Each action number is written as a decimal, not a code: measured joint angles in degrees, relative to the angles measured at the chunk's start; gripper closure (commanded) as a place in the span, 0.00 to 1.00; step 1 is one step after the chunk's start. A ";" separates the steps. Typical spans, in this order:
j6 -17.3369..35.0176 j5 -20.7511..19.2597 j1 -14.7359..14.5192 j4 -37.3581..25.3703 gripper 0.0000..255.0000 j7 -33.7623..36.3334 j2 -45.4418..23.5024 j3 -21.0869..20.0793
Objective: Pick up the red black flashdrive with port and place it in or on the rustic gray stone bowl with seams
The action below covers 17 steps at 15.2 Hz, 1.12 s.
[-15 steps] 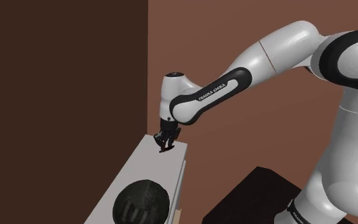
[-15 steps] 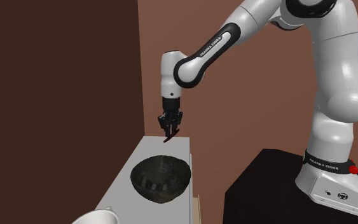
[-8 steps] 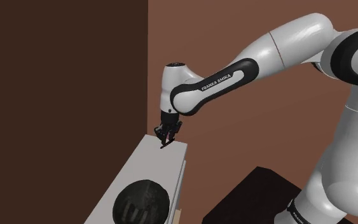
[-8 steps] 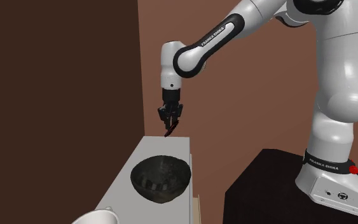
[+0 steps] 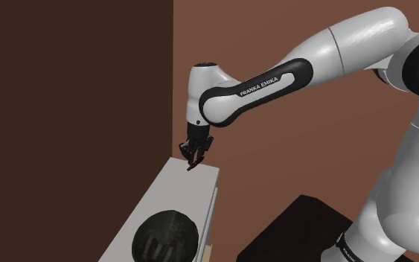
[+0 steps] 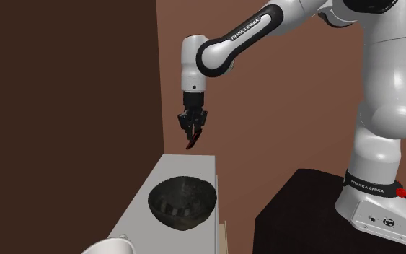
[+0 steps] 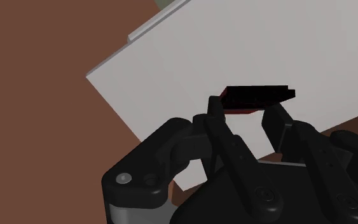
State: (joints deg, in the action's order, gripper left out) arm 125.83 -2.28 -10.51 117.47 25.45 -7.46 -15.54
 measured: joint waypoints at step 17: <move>-0.44 -1.74 -12.90 0.74 1.00 23.83 0.68 -10.10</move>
State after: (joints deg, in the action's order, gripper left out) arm 125.40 -4.02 -23.41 118.21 49.28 -6.78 -25.64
